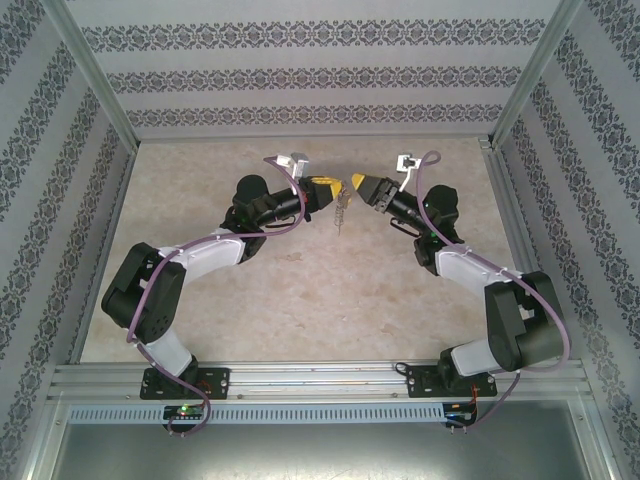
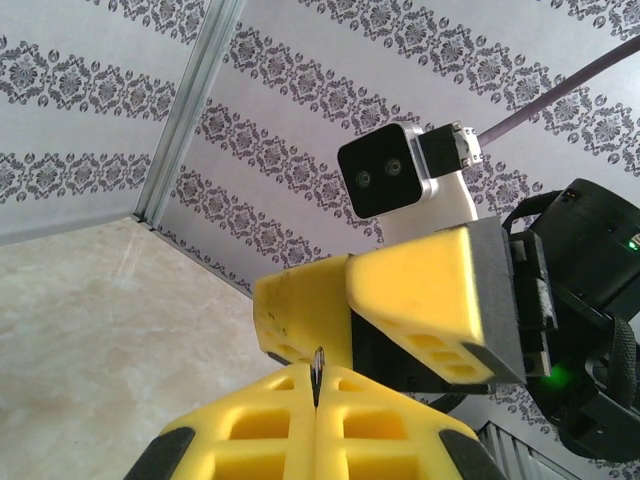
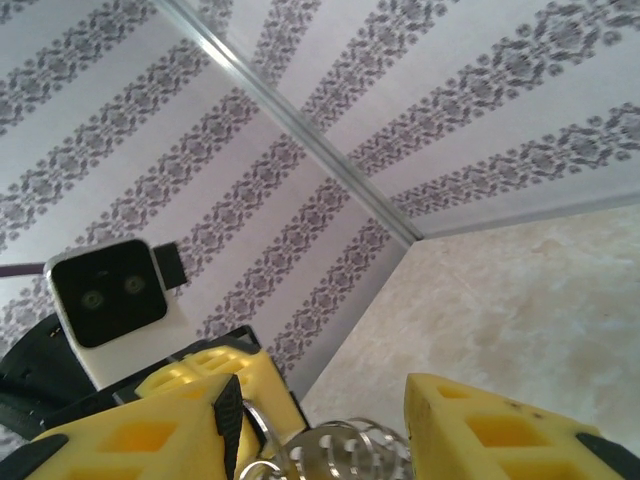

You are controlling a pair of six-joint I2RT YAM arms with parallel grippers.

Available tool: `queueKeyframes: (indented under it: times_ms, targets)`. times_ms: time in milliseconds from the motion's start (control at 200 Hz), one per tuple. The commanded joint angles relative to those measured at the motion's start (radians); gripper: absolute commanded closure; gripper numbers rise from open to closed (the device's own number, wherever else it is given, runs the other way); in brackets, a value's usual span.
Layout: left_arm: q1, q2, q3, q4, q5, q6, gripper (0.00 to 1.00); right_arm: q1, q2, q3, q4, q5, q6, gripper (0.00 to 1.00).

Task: Put the keys on the keyring

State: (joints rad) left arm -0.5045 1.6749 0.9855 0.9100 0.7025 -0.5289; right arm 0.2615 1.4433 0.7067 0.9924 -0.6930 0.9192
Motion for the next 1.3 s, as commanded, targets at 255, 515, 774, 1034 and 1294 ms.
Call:
queueKeyframes:
  times_ms: [255, 515, 774, 1034, 1294]
  targets:
    - [-0.017, -0.016, 0.016, 0.059, 0.005, 0.001, 1.00, 0.033, 0.045, 0.026, 0.095, -0.062, 0.019, 0.58]
    - [-0.018, -0.014, 0.015, 0.058, 0.008, 0.004, 1.00, 0.040, 0.057, 0.040, 0.117, -0.098, 0.027, 0.67]
    - [-0.019, -0.014, 0.018, 0.056, 0.008, 0.006, 1.00, 0.049, 0.074, 0.057, 0.121, -0.128, 0.029, 0.80]
    - [-0.019, -0.015, 0.013, 0.057, 0.006, 0.006, 1.00, 0.035, 0.066, 0.032, 0.117, -0.123, 0.019, 0.80]
    - [-0.019, -0.017, 0.012, 0.060, 0.003, 0.007, 1.00, 0.026, 0.055, 0.005, 0.119, -0.125, 0.017, 0.80]
